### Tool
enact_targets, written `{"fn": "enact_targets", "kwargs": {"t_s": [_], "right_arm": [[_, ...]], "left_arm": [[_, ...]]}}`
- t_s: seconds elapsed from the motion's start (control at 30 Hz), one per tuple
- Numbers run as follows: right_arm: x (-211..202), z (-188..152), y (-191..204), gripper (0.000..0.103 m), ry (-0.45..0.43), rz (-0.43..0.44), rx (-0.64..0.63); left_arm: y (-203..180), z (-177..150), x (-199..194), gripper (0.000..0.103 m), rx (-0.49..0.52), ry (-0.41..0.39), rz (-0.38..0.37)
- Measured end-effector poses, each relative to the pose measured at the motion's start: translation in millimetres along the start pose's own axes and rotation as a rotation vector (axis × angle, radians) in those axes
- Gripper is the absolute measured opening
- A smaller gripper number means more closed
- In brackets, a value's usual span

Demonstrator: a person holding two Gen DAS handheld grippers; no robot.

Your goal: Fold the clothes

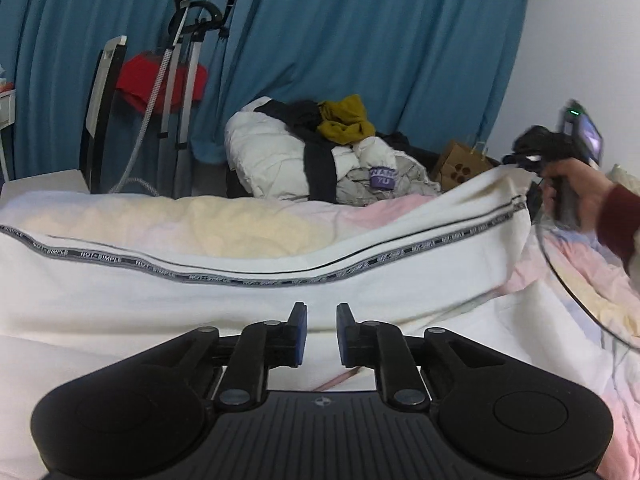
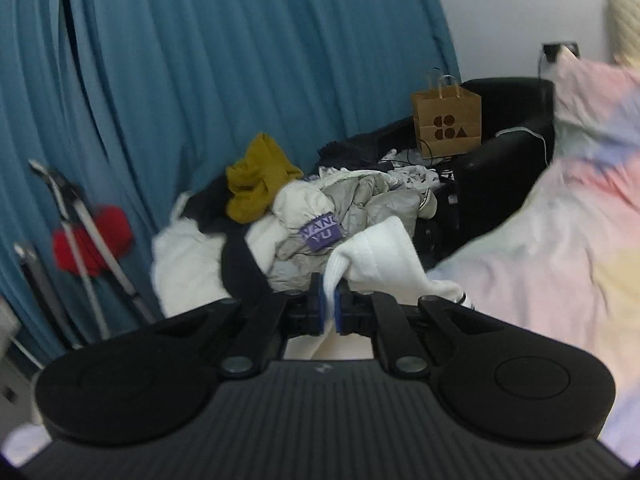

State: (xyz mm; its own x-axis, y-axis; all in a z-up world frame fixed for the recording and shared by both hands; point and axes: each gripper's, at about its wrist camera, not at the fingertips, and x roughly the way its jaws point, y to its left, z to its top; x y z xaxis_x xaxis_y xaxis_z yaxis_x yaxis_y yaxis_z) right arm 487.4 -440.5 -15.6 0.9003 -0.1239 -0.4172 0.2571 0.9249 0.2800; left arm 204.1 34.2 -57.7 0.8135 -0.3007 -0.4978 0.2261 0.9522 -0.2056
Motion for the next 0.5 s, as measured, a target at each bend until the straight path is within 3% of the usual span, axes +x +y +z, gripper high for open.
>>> {"fn": "enact_targets", "kwargs": {"t_s": [0.07,0.2,0.23,0.3,0.37,0.5], "right_arm": [[32,-4,10,0.009,0.035,-0.048,-0.051],[60,-25,2,0.012,0.105,-0.018,-0.023],[60,-30,0,0.017,0.111,-0.012,-0.020],[52,-37,0,0.039,0.113,-0.003,-0.029],[38,-43,2,0.067,0.102,0.011,-0.053],[0,-60,2,0.073,0.081,0.058,-0.052]], "left_arm": [[2,-2,6,0.016,-0.012,0.012,0.002],[4,-6,15,0.017,-0.029,0.027,-0.010],[3,-6,16,0.017,-0.028,0.028,-0.012],[3,-6,14,0.018,-0.040,0.025,-0.014],[3,-6,10,0.019,-0.052,0.018,-0.019],[5,-6,7,0.023,-0.083,0.020,-0.012]]}}
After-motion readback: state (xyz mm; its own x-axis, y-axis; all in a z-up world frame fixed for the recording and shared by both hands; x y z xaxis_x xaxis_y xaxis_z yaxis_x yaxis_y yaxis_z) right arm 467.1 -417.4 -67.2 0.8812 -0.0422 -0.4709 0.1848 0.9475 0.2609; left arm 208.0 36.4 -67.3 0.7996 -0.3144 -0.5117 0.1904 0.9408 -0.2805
